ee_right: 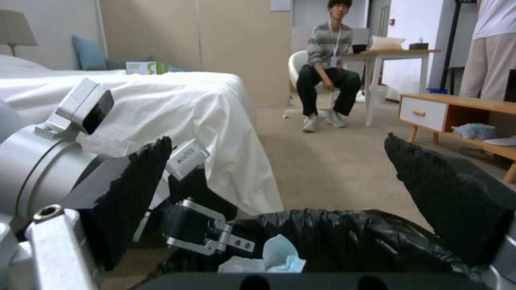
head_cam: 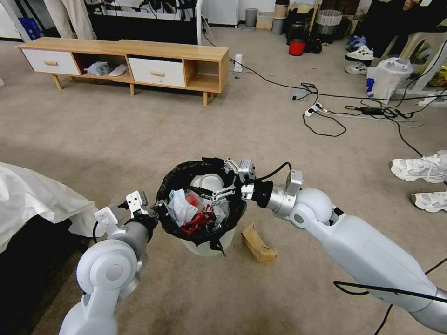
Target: Pick up the trash bin and place the garbage on the floor into it.
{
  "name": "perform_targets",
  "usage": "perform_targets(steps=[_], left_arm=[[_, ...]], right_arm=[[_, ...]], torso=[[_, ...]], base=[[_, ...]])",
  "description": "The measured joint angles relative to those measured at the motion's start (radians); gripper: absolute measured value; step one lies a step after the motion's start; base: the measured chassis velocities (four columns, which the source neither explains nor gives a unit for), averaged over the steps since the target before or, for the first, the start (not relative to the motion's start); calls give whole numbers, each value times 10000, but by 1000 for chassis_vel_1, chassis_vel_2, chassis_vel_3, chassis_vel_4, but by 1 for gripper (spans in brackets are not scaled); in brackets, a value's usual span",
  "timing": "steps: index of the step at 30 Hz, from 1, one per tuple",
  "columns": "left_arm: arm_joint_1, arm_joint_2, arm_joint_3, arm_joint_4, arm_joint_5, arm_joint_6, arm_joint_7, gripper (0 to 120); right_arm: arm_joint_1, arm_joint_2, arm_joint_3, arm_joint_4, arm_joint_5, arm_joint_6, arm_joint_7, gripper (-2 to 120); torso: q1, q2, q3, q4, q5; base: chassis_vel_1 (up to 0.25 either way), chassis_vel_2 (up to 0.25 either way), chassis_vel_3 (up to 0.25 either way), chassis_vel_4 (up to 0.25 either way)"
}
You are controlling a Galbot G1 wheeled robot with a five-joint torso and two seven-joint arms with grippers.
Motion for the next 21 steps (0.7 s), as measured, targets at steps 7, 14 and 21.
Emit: perform_targets(steps=[7,14,21], left_arm=[[20,20,-2,-6,-3,-4,7,4],[-27,48,-89,-7,-44,-8,7,4],[-157,51,-189,42,-108,-15,-4,4]], right_arm=[[-102,-25,172,41,26,8,53,100],[-270,-267,686,290,58,3,294,100],[-1025,-1006,2772,833,-122,-403,987,100]], torso=[[0,-1,0,1,0],[0,-1,0,1,1],[0,-1,1,0,3]], base=[[0,0,0,0],[0,0,0,0],[0,0,0,0]])
